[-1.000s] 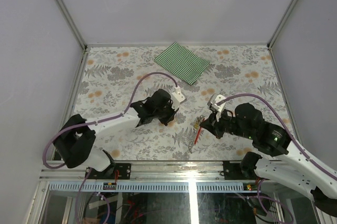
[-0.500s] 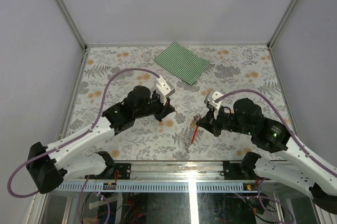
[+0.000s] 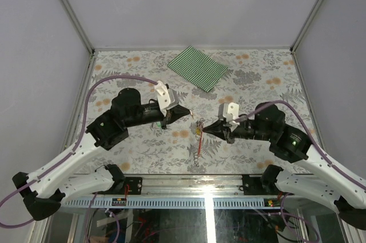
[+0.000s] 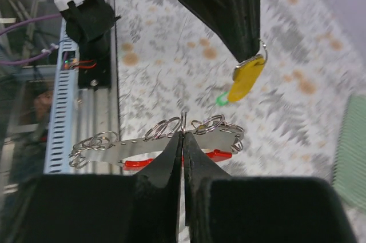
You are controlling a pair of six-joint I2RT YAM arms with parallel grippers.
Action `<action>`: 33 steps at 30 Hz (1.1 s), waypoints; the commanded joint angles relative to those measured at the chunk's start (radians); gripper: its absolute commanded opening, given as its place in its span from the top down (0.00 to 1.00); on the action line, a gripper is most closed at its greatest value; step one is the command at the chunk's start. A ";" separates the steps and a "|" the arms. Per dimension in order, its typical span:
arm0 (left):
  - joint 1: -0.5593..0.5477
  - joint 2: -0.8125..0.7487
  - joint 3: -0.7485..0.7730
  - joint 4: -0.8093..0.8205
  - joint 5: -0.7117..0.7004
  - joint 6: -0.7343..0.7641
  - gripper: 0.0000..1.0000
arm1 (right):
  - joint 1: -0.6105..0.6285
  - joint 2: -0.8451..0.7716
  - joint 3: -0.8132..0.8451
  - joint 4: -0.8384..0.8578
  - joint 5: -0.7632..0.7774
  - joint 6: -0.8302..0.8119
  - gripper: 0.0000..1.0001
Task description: Put the keys on the keyring
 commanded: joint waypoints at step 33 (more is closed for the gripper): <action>0.005 -0.062 0.255 -0.167 0.254 0.142 1.00 | 0.002 0.156 0.338 0.077 -0.300 0.094 1.00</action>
